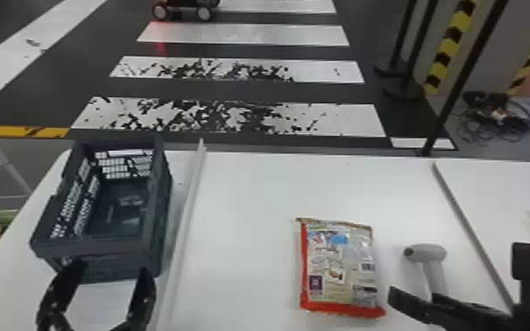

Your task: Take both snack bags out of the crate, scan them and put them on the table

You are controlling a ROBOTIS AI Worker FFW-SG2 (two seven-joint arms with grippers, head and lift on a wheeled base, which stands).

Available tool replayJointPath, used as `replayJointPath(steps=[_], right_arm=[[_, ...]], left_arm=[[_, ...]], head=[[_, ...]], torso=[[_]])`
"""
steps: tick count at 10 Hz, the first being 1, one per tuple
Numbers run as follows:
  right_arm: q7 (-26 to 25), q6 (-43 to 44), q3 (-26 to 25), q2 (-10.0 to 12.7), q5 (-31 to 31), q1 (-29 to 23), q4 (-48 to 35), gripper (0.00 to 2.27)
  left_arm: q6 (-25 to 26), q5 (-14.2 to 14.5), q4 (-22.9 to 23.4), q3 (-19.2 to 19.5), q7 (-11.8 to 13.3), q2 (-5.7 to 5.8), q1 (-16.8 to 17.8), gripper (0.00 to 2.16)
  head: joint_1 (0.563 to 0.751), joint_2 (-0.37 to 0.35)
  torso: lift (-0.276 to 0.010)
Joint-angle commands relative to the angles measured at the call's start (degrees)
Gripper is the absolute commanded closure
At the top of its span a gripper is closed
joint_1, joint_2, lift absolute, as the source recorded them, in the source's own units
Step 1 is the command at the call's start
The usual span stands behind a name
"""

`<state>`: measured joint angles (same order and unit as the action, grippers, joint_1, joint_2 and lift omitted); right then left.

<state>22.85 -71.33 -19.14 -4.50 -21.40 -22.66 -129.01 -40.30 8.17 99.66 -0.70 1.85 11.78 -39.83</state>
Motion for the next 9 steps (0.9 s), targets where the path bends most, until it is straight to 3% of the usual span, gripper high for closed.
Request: replayJointPath(steps=[1, 9], right_arm=[[0.0, 0.9, 1.7, -0.1, 0.5, 0.9, 2.2, 0.08], [0.2, 6.5, 10.7, -0.9, 6.0, 5.6, 12.4, 0.09]], left_arm=[[-0.2, 0.0, -0.2, -0.1, 0.0, 0.00, 0.2, 0.15], [-0.5, 0.1, -0.1, 0.0, 0.0, 0.09, -0.3, 0.15]], head=[[0.695, 0.025], [0.695, 0.109]], torso=[[-0.094], [-0.094]])
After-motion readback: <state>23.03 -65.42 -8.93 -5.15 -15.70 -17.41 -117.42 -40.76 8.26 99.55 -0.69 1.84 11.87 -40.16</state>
